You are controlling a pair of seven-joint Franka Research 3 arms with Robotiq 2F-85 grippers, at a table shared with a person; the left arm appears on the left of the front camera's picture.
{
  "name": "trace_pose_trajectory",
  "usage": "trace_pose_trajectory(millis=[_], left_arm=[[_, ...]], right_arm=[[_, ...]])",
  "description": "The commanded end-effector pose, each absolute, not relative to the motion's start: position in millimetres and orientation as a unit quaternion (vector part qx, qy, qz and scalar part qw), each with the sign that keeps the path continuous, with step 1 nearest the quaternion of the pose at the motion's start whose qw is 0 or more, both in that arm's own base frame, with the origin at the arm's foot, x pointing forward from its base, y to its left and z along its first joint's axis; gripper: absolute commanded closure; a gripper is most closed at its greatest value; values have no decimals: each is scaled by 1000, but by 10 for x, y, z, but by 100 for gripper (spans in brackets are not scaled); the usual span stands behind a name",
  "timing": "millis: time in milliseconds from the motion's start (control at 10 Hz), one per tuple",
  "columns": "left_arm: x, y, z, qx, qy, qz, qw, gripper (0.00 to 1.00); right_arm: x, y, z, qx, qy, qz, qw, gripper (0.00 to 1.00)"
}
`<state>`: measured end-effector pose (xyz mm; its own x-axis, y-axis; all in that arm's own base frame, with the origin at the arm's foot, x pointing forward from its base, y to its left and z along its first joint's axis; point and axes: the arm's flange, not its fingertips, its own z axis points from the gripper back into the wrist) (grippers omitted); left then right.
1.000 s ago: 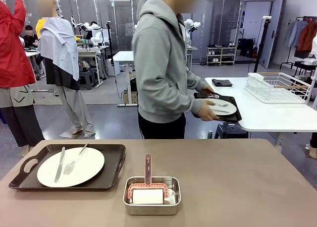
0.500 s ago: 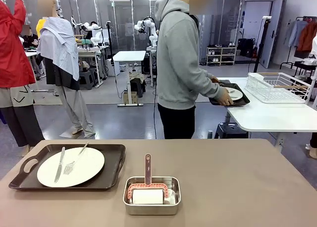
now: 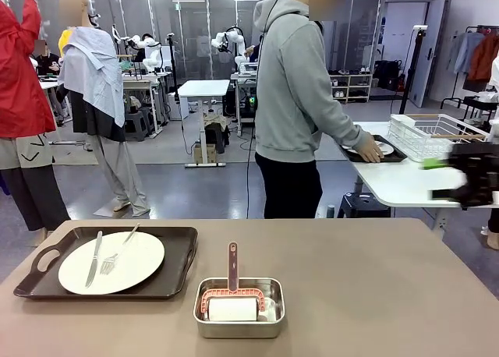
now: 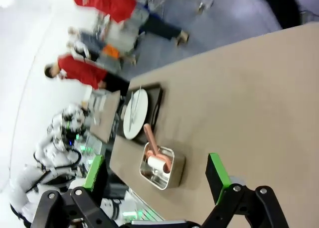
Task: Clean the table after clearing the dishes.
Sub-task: When the left (or right) Handle tray is removed, use the left hand (or right hand) to clean the left (or right) side of the table with the Lint Roller.
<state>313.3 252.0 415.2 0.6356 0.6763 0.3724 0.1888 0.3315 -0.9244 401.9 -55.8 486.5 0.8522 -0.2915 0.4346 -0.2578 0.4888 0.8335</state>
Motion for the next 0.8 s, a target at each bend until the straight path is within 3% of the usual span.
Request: trace_pose_trajectory(millis=[0, 300, 500, 700], left_arm=[[3144, 2557, 4176, -559, -397, 168, 708, 0], [3144, 2557, 4176, -559, -397, 168, 708, 0], [3144, 2557, 4176, -559, -397, 168, 708, 0], [3144, 2557, 4176, -559, -397, 168, 708, 0]], right_arm=[[4217, -143, 4798, 481, -243, 27, 842, 0], [4216, 765, 4652, 443, -208, 117, 864, 0], [4110, 893, 4587, 416, -225, 159, 867, 0], [4179, 885, 4626, 456, -198, 117, 860, 0]])
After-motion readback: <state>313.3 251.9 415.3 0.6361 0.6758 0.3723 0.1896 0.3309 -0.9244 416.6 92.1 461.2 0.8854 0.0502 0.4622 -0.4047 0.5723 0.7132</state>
